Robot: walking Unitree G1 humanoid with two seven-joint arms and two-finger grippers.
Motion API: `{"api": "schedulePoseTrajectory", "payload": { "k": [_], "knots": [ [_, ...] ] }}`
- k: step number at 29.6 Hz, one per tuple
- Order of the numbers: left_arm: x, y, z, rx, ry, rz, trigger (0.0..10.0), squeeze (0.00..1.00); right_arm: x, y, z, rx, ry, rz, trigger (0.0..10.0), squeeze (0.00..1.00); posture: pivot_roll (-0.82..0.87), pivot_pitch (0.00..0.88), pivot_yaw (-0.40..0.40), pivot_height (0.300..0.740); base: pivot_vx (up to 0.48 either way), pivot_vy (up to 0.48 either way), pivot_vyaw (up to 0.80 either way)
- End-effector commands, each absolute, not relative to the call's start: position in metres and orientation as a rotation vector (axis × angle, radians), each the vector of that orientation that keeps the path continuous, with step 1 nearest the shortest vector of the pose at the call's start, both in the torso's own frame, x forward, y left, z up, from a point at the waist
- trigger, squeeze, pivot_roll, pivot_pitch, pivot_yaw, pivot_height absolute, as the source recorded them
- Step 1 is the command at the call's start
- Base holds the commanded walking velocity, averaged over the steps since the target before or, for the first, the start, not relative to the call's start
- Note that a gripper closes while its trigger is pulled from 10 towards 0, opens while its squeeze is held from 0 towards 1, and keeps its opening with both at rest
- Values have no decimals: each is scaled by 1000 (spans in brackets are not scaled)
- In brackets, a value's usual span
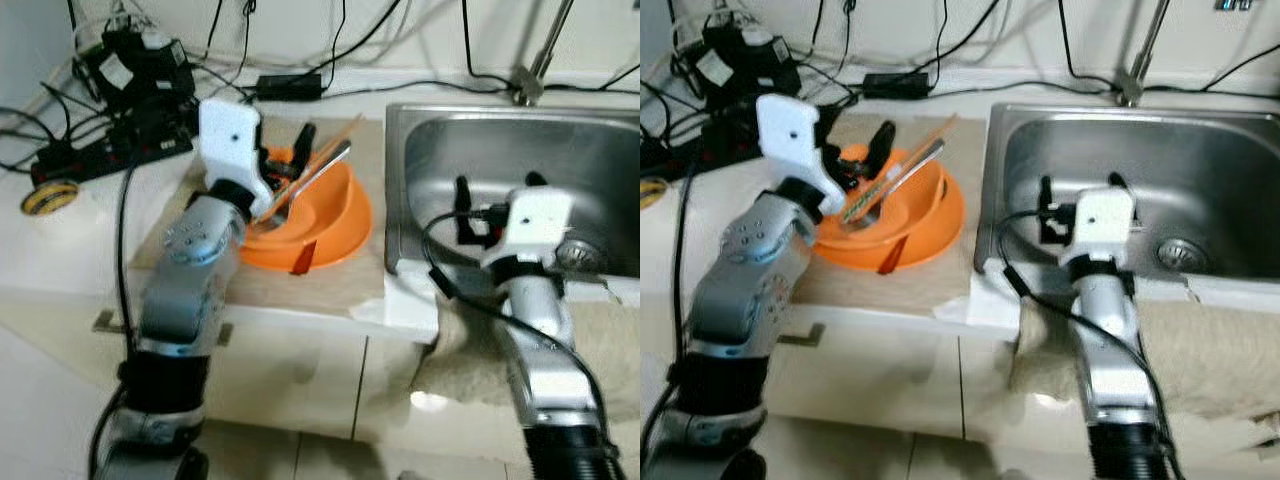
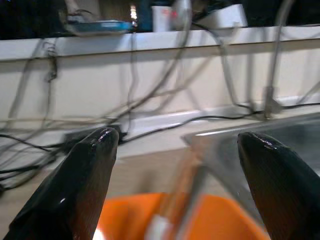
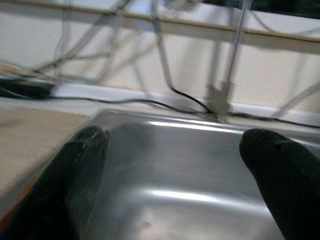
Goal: Kitchen organization
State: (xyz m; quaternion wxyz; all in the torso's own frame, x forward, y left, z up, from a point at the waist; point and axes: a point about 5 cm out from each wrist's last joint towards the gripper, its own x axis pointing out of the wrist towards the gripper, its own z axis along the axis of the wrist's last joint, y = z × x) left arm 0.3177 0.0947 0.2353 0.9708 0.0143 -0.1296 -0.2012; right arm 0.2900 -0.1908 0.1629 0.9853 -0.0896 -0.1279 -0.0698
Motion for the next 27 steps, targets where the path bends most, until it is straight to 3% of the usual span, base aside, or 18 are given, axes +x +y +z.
{"api": "schedulePoseTrajectory", "payload": {
  "k": [1, 9, 27],
  "knots": [
    [318, 106, 237, 54, -269, -355, 10000, 0, 291, -183, 164, -180, -267, -119, 10000, 0, 3, 0, 58, 740, 0, 0, 0],
    [317, 105, 237, 51, -268, -385, 10000, 0, 291, -181, 163, -177, -264, -115, 10000, 0, 6, 0, 59, 740, 38, 0, 0],
    [314, 98, 239, 66, -291, -432, 10000, 0, 291, -176, 161, -151, -264, -107, 10000, 0, 3, 0, 70, 740, 453, 0, 0]
  ]
}}
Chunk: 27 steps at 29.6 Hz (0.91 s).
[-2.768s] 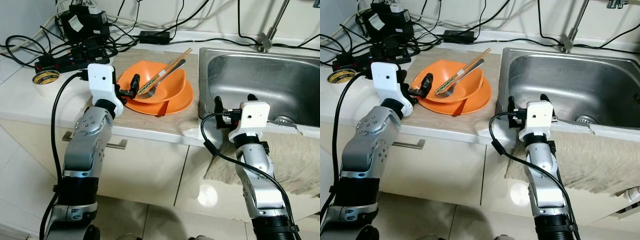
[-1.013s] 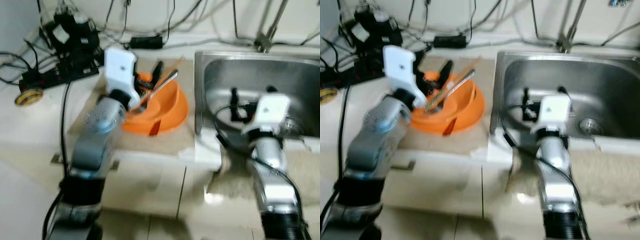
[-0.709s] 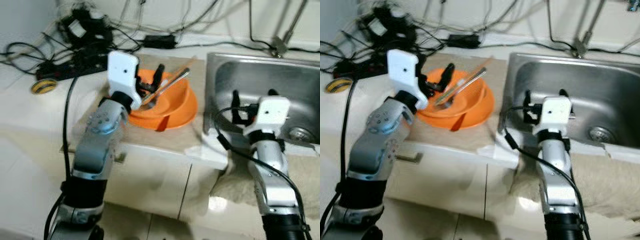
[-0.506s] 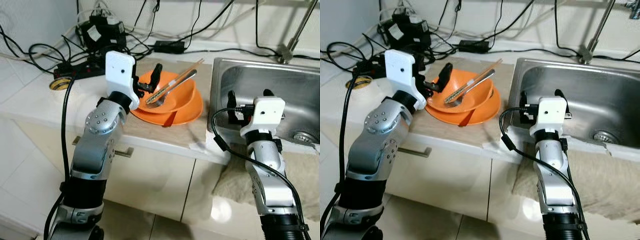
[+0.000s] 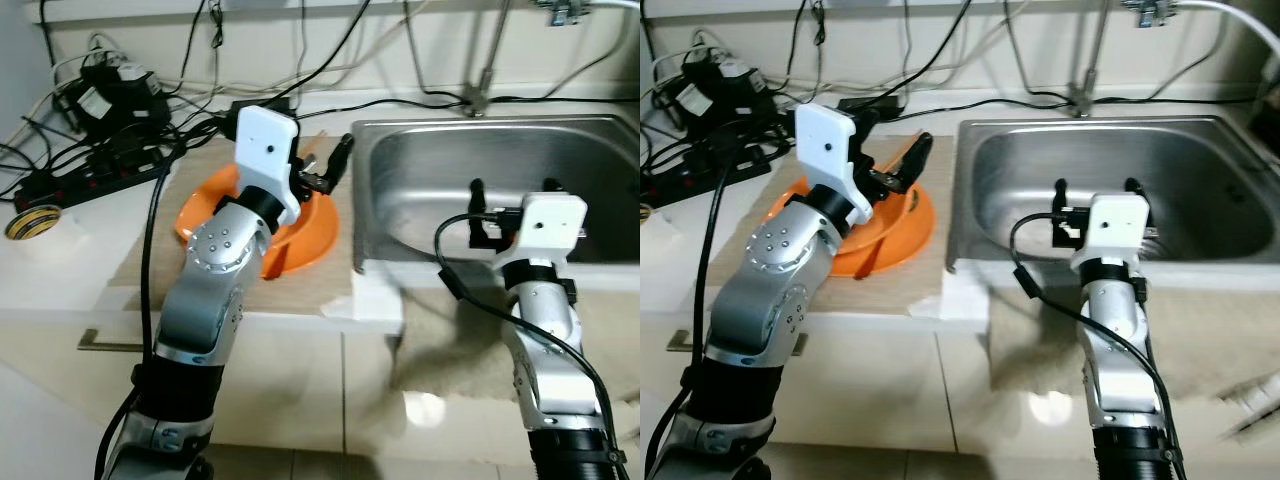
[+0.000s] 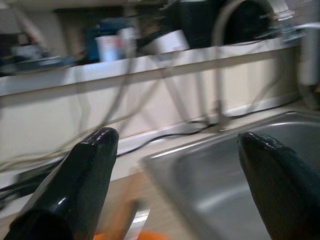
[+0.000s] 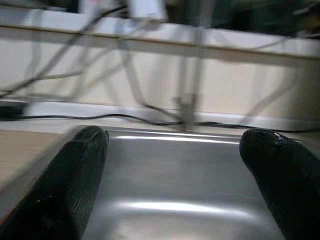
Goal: Kitchen organization
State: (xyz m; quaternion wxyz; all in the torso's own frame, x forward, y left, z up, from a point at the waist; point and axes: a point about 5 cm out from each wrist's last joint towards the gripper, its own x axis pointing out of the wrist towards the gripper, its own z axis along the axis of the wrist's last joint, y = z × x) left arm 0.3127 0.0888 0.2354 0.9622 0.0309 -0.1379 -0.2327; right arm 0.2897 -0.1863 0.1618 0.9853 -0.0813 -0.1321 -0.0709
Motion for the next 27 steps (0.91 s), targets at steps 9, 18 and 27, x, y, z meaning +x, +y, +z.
{"api": "schedulePoseTrajectory", "payload": {
  "k": [9, 18, 27],
  "knots": [
    [317, 102, 239, 66, -287, -393, 10000, 0, 293, -176, 160, -163, -261, -109, 10000, 0, 10, 0, 66, 740, 0, 0, 0],
    [317, 102, 239, 74, -281, -402, 10000, 0, 294, -174, 160, -162, -263, -103, 10000, 0, 15, 0, 66, 740, 0, 0, 0],
    [329, 106, 234, 130, -113, -531, 10000, 0, 294, -174, 159, -162, -266, -105, 10000, 0, 10, 0, 72, 740, 0, 0, 0]
  ]
}}
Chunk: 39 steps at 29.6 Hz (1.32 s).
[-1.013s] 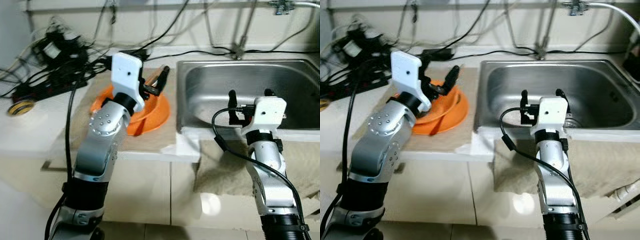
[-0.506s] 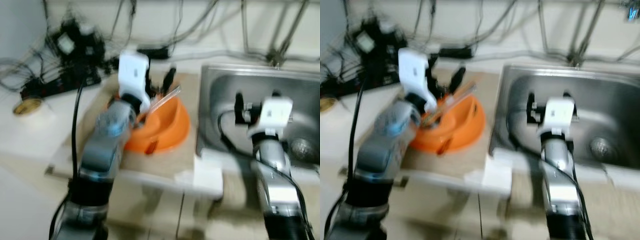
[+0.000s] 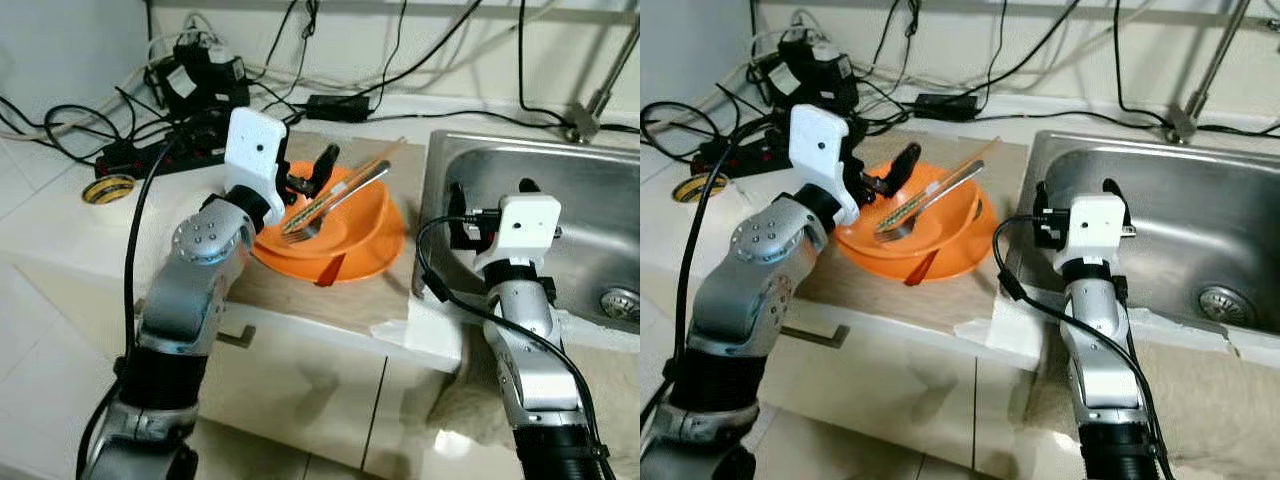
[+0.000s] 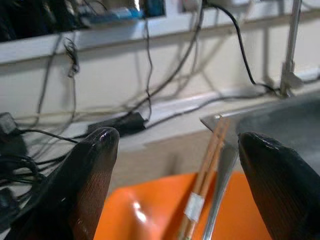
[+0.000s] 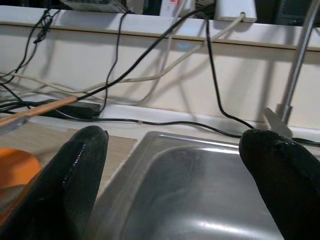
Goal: Kitchen organization
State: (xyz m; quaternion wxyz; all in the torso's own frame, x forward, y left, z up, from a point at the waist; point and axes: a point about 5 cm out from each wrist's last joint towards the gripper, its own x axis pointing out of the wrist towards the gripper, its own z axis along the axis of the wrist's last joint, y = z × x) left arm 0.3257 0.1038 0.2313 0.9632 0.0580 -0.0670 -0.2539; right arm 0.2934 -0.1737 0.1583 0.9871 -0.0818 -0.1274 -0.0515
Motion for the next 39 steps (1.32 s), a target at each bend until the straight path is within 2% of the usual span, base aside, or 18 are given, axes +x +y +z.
{"api": "schedulePoseTrajectory", "payload": {
  "k": [1, 20, 32, 39],
  "knots": [
    [330, 107, 235, 134, -96, -548, 10000, 0, 294, -174, 159, -163, -266, -107, 10000, 0, 9, 0, 72, 740, 0, 0, 0],
    [365, 134, 242, 220, 157, -700, 10000, 0, 288, -194, 182, -178, -299, -111, 10000, 0, -28, 0, 89, 740, 0, 0, 0],
    [358, 121, 243, 178, 246, -919, 10000, 0, 286, -197, 178, -180, -281, -128, 10000, 0, -36, 0, 91, 740, 0, 0, 0],
    [362, 117, 232, 207, 293, -932, 10000, 0, 285, -194, 175, -170, -269, -126, 10000, 0, -35, 0, 96, 740, 0, 0, 0]
  ]
}}
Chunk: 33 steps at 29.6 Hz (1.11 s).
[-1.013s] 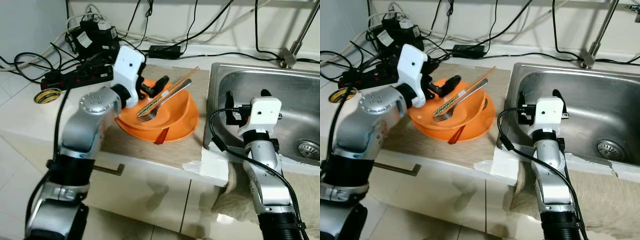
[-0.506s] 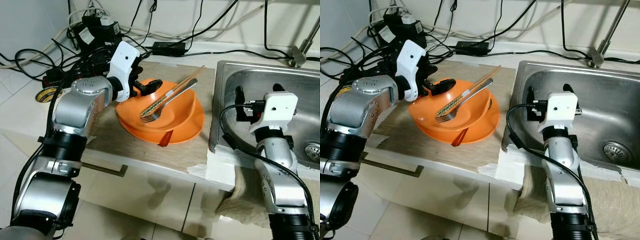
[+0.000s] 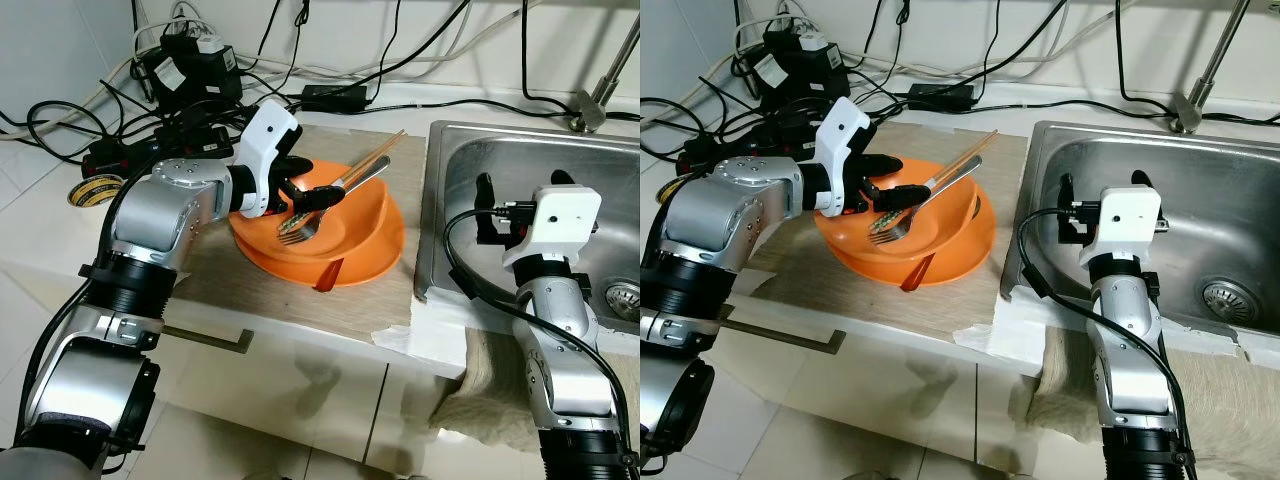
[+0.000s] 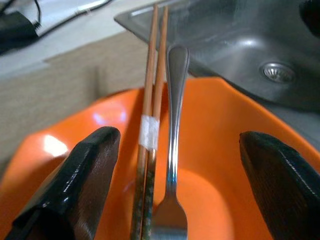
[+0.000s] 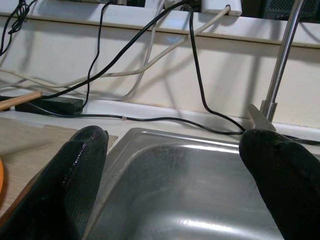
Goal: Kitchen organization
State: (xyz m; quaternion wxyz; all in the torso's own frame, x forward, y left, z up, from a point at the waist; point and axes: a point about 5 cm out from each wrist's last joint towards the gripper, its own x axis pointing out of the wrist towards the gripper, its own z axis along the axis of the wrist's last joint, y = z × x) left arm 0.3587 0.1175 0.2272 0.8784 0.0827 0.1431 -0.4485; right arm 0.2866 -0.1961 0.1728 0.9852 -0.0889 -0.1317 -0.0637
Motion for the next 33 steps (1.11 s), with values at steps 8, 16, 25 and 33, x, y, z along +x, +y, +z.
{"api": "schedulePoseTrajectory", "payload": {
  "k": [8, 16, 25, 33],
  "knots": [
    [367, 117, 224, 258, 319, -918, 10000, 0, 285, -186, 182, -123, -269, -41, 10000, 0, -39, 0, 99, 740, 0, 0, 0],
    [373, 118, 220, 297, 331, -903, 10000, 0, 274, -184, 186, -138, -159, 237, 10000, 0, -56, 0, 106, 740, 0, 0, 0],
    [379, 116, 220, 320, 316, -898, 10000, 0, 262, -213, 198, -169, -19, 441, 10000, 0, -82, 0, 110, 740, 0, 0, 0],
    [381, 112, 220, 327, 300, -908, 10000, 0, 261, -217, 207, -148, 29, 536, 10000, 0, -79, 0, 107, 740, 0, 0, 0]
  ]
}}
